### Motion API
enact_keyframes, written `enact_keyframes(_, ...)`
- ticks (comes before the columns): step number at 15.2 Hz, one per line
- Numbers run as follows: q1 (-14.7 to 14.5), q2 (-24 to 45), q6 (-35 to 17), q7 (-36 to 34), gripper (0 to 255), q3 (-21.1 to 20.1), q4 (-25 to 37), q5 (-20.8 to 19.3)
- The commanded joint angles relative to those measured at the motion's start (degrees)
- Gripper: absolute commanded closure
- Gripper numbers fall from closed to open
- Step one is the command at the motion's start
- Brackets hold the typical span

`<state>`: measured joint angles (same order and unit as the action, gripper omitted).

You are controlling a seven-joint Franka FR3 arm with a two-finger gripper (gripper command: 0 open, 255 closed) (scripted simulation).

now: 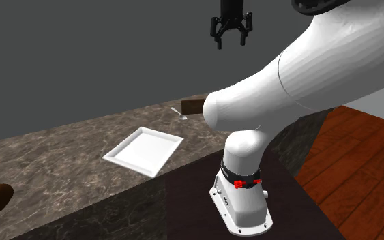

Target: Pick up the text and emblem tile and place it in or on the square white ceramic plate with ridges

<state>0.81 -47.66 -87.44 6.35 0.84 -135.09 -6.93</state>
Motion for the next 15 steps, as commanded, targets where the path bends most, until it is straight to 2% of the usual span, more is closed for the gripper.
enact_keyframes(1,0.00,0.00,0.00,0.00,0,0.00,0.00,0.00)
enact_keyframes(8,-4.59,10.74,-12.69,15.80,0,5.85,-2.32,-3.46)
enact_keyframes(15,-9.22,24.02,-24.48,31.20,0,10.18,-1.25,-4.57)
